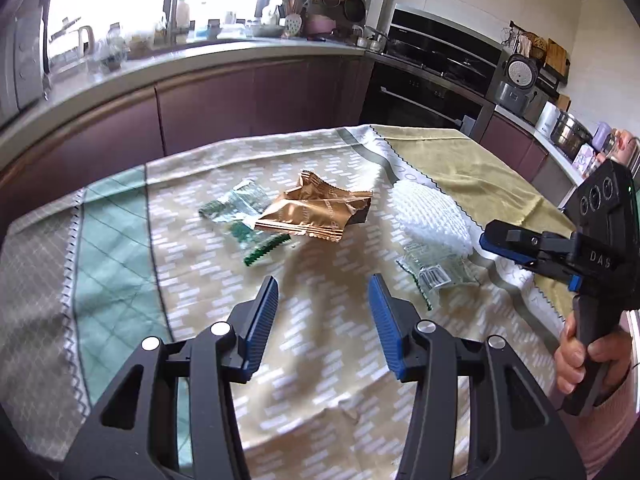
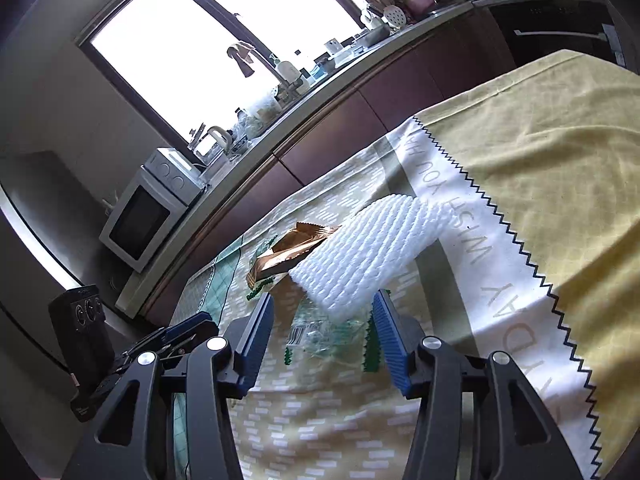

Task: Collect trash
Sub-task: 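Grasp the gold snack wrapper with the left tool while the right tool grasps the white foam net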

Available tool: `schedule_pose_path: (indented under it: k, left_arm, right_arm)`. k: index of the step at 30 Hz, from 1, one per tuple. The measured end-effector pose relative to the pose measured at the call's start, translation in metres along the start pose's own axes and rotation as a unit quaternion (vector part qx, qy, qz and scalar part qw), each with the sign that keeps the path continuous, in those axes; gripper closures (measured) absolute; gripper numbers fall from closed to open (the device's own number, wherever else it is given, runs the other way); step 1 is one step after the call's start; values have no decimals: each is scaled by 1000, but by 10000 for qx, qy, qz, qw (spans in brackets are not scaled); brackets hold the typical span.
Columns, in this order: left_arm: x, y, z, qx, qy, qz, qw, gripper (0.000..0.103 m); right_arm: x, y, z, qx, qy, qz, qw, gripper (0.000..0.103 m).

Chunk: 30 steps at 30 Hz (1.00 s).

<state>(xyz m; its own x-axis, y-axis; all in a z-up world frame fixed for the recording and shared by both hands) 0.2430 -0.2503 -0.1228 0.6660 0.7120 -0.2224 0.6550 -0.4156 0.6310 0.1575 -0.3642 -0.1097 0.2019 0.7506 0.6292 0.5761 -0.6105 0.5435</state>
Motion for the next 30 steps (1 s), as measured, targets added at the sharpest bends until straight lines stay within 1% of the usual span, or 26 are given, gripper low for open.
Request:
schedule_pose_path:
  k: [2, 6, 9, 14, 19, 21, 22, 23, 24, 25, 27, 28, 29, 30]
  left_arm:
    - [2, 6, 13, 179, -316, -298, 9989, 58]
    - [2, 17, 28, 269, -676, -633, 9953, 58]
    - [3, 25, 38, 308, -787, -780, 9934, 57]
    - [8, 33, 62, 530, -970, -1114, 9876, 56]
    - [11, 38, 81, 635, -1061, -1391, 9825, 56]
    - [11, 40, 86, 644, -1137, -1521, 9797, 63]
    - [12, 41, 88, 666, -1195, -1569, 9781, 77]
    - [11, 41, 91, 703, -1286, -1600, 9762, 86]
    - [10, 41, 92, 722, -1347, -1632, 9747, 88]
    - [9, 40, 94, 725, -1342, -1632, 9747, 91]
    - [8, 39, 96, 718, -1308, -1597, 9758, 95]
    - [7, 38, 96, 708, -1314, -1582, 9761, 100]
    - [5, 38, 95, 674, -1340, -1565, 9762, 102]
    - [5, 37, 93, 648, -1335, -1537, 9769, 102]
  right_arm:
    - [-6, 3, 2, 20, 48, 116, 9999, 52]
    - [-15, 8, 5, 36, 153, 266, 9995, 52]
    - [-19, 11, 9, 83, 213, 338, 9992, 52]
    - [-24, 14, 18, 182, 314, 457, 9983, 51]
    - [-27, 17, 28, 266, 416, 588, 9970, 51]
    - [-26, 19, 31, 276, 476, 627, 9965, 53]
    - [-26, 18, 31, 280, 506, 642, 9963, 55]
    - [-26, 18, 32, 289, 531, 655, 9960, 62]
    - [-27, 18, 33, 295, 552, 662, 9958, 71]
    - [-26, 17, 33, 305, 575, 658, 9957, 74]
    - [-25, 16, 34, 330, 607, 622, 9957, 87]
    - [-24, 15, 33, 322, 614, 587, 9959, 89]
    - [-23, 14, 33, 327, 624, 545, 9960, 92]
    - [-21, 15, 32, 311, 638, 527, 9961, 93]
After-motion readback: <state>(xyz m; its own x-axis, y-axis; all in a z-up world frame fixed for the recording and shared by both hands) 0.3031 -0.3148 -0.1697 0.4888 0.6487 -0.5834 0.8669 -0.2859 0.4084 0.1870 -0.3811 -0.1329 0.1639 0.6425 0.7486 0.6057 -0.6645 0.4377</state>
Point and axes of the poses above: each gripper's, at about its wrist camera, not at the fingertips, and z roughly the way its jaws point, x to its left, y to its top, the point moved 9 cm from there along z, roughly the way its jaws point, and after that the axes turned 4 degrees about x, right-handed, at the moved point
